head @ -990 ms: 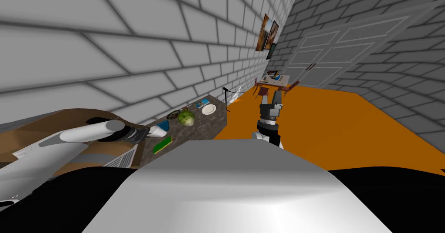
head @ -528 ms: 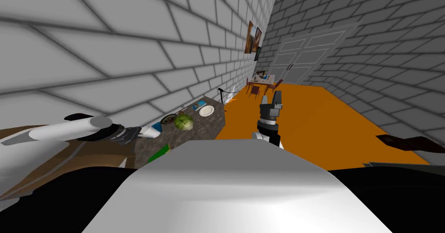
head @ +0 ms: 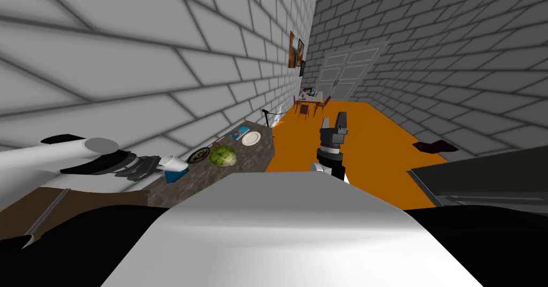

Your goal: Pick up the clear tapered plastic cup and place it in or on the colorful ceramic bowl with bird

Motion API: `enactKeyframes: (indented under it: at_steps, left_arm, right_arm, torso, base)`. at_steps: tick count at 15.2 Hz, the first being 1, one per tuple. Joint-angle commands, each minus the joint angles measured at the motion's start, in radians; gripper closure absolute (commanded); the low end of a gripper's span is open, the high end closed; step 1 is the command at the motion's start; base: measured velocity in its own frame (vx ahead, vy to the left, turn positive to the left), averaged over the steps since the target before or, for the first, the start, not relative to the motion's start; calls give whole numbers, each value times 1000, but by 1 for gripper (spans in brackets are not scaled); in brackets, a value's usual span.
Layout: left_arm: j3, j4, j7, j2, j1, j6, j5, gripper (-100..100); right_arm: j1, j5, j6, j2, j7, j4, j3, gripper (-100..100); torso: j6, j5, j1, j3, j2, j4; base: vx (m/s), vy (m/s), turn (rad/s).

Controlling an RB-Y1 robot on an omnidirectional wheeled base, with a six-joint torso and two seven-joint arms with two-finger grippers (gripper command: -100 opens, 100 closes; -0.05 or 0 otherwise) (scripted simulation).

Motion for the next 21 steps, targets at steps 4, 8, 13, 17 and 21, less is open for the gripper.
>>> enactKeyframes:
  at_steps: [4,8,13,17,21]
  left_arm:
    - [17,82,62,68,-3,55,28,100]
    - [34,137,105,112,-1,91,45,100]
    - [21,140,106,115,-13,89,48,-100]
    - [40,131,117,161,-6,123,79,-100]
    - [63,120,130,219,3,166,117,-100]
  right_arm:
    - [0,0,0,0,0,0,0,0]
    - [0,0,0,0,0,0,0,0]
    - [0,0,0,0,0,0,0,0]
    - [0,0,0,0,0,0,0,0]
    - [0,0,0,0,0,0,0,0]
  torso:
    - [2,0,0,0,0,0]
    - [2,-1,0,1,1,1]
    - [-1,-2,-7,0,0,1]
    - [-1,-3,-8,0,-1,1]
    - [-1,-2,-7,0,0,1]
  base:
    - [-45,107,-328]
    - [-67,117,-341]
    - [-18,41,-88]
    - [-4,13,49]
    - [-12,36,68]
